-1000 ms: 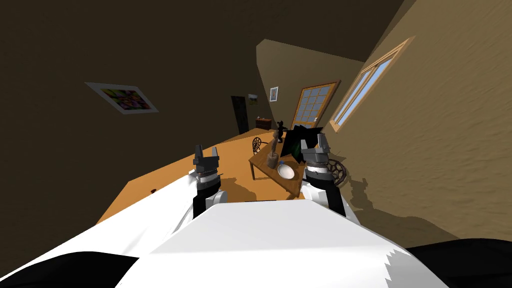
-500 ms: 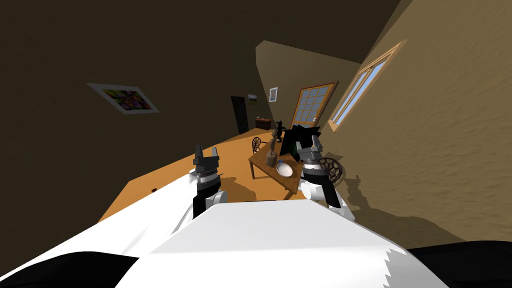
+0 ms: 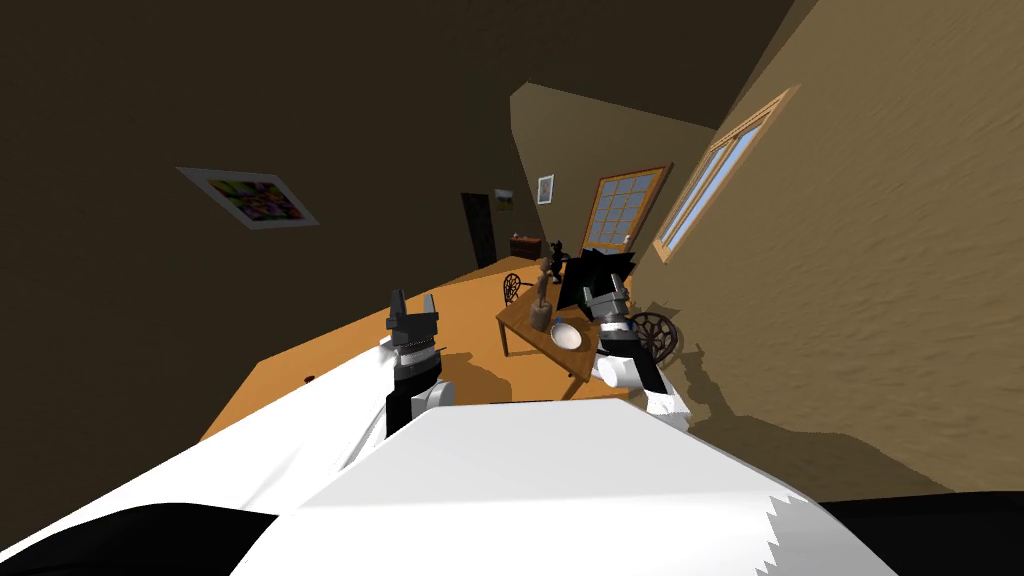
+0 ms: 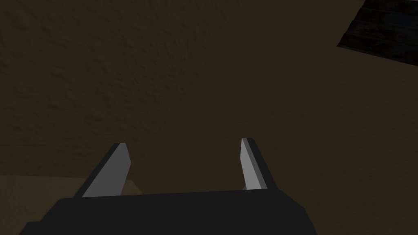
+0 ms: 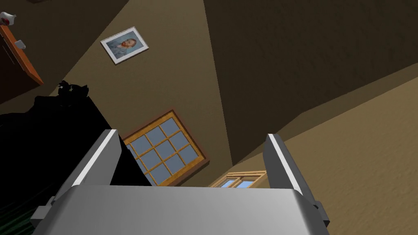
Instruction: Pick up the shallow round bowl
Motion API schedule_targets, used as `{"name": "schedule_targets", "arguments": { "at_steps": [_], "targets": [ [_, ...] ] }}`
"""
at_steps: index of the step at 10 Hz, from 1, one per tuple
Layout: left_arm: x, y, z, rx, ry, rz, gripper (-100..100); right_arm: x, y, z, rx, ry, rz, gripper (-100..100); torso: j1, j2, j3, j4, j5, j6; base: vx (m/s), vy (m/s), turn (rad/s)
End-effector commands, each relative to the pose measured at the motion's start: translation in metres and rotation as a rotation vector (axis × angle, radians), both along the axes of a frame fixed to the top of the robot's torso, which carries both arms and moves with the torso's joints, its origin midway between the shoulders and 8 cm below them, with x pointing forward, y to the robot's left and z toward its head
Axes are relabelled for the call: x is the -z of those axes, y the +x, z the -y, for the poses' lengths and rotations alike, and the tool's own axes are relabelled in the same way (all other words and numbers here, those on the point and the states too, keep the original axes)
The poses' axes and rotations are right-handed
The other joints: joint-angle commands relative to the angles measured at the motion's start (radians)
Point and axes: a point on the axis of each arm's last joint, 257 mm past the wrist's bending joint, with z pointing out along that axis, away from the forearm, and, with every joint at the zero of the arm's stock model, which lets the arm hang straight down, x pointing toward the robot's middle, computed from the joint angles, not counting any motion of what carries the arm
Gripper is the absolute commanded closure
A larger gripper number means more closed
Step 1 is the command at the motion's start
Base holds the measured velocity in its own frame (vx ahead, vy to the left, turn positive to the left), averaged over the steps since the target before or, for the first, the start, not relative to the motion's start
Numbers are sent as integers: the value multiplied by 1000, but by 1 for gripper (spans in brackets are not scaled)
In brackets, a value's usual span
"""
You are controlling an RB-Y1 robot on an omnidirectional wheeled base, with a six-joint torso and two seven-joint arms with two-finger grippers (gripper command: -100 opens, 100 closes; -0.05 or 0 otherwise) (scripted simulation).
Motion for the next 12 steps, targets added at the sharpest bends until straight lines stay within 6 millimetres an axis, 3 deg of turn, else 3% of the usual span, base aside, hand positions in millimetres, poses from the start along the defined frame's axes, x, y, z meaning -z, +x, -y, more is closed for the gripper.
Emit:
{"name": "schedule_targets", "arguments": {
  "at_steps": [1, 2, 3, 4, 5, 12],
  "targets": [
    [0, 0, 0, 0, 0, 0, 0, 7, 9, 0, -26, 42, -25, -100, 0, 0, 0, 0, 0, 0, -35, -7, -7],
    [0, 0, 0, 0, 0, 0, 0, 23, 25, 4, -56, 97, -75, -100, 0, 0, 0, 0, 0, 0, -40, -11, -13],
    [0, 0, 0, 0, 0, 0, 0, 23, 25, 4, -63, 109, -75, -100, 0, 0, 0, 0, 0, 0, -30, -10, -2],
    [0, 0, 0, 0, 0, 0, 0, 38, 40, 8, -91, 164, -122, -100, 0, -1, 0, 0, 0, 0, -34, -13, -14],
    [0, 0, 0, 0, 0, 0, 0, 41, 41, 9, -97, 178, -127, -100, 0, -1, 0, 0, 0, 0, -32, -11, -3],
    [0, 0, 0, 0, 0, 0, 0, 104, 99, 26, -197, 459, -327, -100, 0, -1, -1, 0, 0, 0, -29, -10, -8]
  ]
}}
